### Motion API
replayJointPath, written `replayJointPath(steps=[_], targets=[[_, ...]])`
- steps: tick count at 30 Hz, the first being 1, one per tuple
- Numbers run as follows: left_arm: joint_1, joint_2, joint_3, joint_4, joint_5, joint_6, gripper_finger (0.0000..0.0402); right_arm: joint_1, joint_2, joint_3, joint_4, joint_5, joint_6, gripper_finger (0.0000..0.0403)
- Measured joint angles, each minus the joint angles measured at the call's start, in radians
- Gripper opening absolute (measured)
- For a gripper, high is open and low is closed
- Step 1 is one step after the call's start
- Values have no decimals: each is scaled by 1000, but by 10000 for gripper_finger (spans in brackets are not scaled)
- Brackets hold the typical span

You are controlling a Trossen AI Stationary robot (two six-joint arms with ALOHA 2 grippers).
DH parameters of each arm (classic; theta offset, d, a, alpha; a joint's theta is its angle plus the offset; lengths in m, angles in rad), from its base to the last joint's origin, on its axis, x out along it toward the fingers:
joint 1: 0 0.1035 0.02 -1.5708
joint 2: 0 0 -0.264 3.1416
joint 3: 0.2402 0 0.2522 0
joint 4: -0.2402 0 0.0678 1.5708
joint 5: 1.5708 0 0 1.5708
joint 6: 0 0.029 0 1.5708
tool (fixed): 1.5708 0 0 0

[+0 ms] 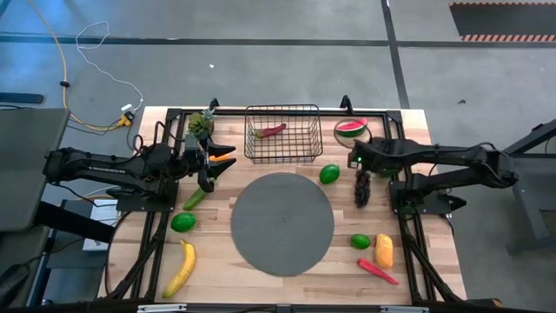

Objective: Build produce basket
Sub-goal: Put the black grapes into the black wire basket

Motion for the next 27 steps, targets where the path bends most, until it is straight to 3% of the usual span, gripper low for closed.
replayJointPath(steps=[11, 15, 19, 27], targets=[[0, 0, 0, 24, 1, -1, 193, 0, -1, 394, -87, 167, -264, 0], [0, -1, 0, 206, 14, -29, 193, -1, 25, 529, -87, 204, -354, 0], [0, -5, 0, 360, -2, 42, 193, -1, 72, 674, -85, 222, -464, 0], [0, -7, 5, 367, -33, 56, 193, -1, 227, 970, -68, 224, -700, 0]])
